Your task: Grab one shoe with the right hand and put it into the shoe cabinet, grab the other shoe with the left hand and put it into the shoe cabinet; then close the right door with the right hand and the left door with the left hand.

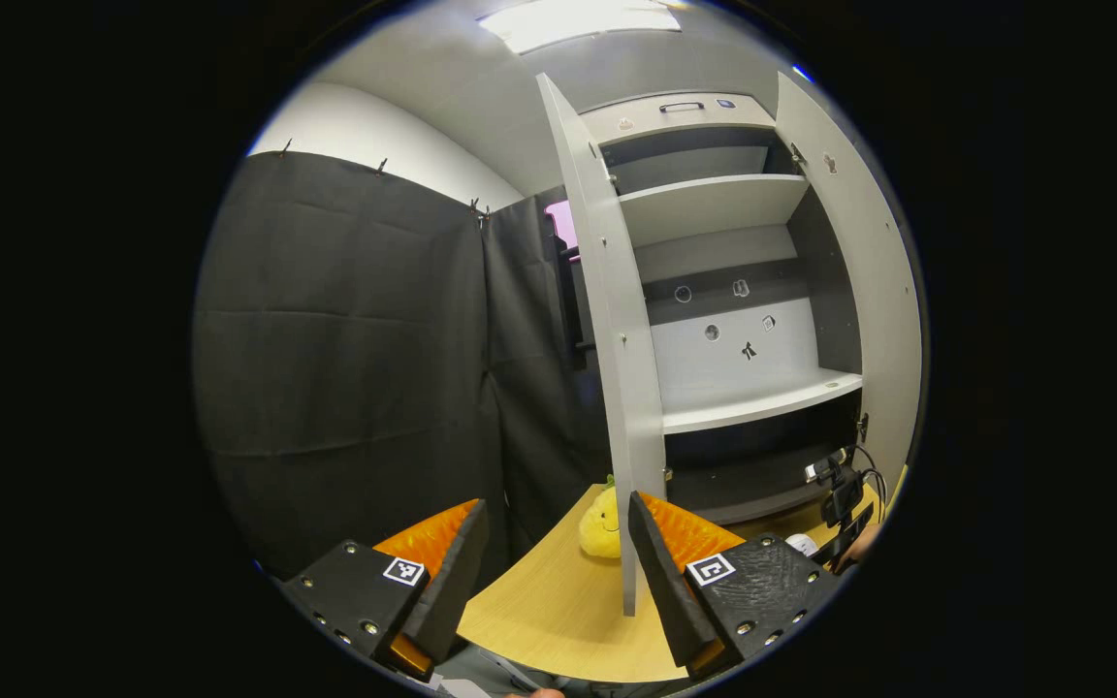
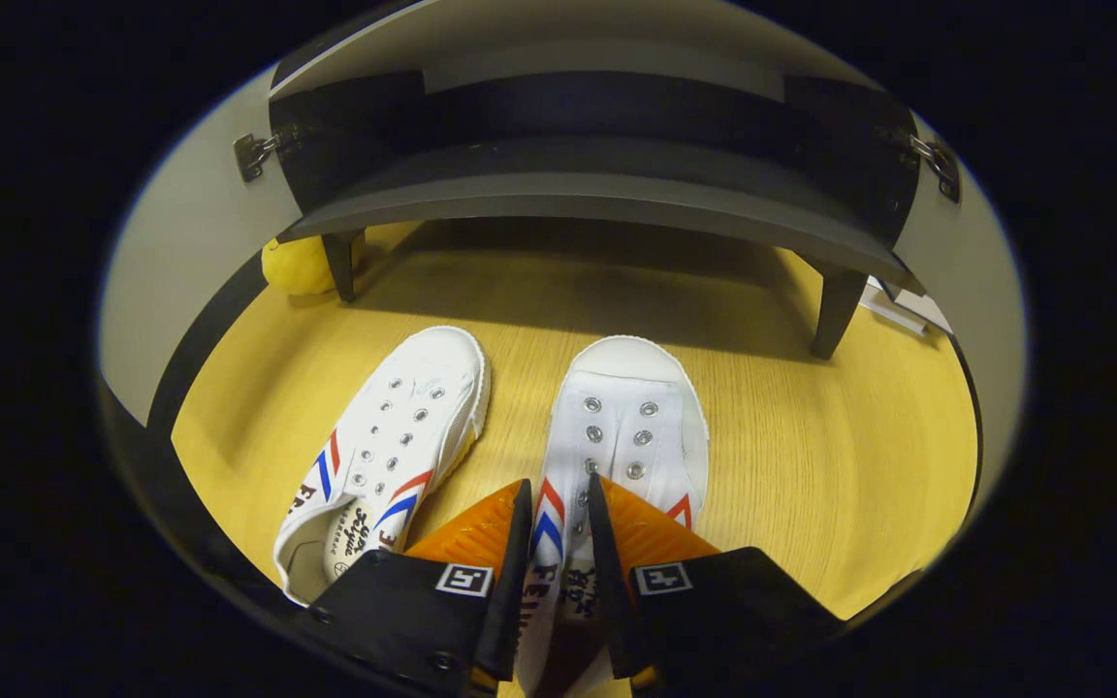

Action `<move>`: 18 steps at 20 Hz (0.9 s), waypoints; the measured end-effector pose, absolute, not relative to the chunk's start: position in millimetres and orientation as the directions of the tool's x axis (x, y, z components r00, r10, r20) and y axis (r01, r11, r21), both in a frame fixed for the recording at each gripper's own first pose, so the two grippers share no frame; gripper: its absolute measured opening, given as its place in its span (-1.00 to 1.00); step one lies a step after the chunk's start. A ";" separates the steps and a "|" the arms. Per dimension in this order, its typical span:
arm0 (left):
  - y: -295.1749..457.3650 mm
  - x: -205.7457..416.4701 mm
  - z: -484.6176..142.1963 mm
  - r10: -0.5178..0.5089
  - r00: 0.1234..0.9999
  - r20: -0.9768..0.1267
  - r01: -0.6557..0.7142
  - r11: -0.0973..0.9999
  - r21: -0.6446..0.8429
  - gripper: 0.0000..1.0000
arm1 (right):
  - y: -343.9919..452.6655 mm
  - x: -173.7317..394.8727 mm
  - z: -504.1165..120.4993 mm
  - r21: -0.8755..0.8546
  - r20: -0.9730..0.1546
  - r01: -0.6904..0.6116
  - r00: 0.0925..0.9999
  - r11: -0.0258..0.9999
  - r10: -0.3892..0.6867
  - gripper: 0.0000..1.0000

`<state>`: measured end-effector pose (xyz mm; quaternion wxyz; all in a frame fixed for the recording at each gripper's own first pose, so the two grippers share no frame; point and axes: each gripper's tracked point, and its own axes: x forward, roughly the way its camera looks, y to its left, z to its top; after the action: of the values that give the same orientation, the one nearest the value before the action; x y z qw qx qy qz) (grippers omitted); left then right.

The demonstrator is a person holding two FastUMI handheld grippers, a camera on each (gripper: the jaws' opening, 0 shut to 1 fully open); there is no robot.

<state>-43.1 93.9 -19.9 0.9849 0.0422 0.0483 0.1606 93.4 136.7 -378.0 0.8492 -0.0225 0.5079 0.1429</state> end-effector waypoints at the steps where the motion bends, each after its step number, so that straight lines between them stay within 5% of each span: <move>1: 93.4 -42.9 -18.7 0.318 0.945 -0.080 -0.310 0.946 0.098 0.58 | 139.5 98.0 -381.4 0.117 -0.872 -0.256 0.437 0.960 0.223 -0.54; 4: 90.5 -42.7 -17.6 0.306 0.949 -0.073 -0.298 0.949 0.100 0.58 | 136.2 92.0 -371.6 0.141 -0.876 -0.214 0.429 0.967 0.223 -0.55; 5: 90.1 -42.3 -16.6 0.303 0.950 -0.069 -0.296 0.950 0.103 0.58 | 138.9 98.2 -378.4 0.147 -0.877 -0.214 0.424 0.966 0.228 -0.94; 18: 65.8 -36.0 -14.7 0.199 0.979 -0.048 -0.195 0.978 0.077 0.57 | 113.9 100.7 -290.3 0.221 -0.758 -0.167 0.591 0.961 0.277 -0.95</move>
<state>-36.0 65.8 -14.7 0.9940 0.0361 0.0279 0.0991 100.7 113.9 -290.3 0.8896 0.0633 0.4348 0.1248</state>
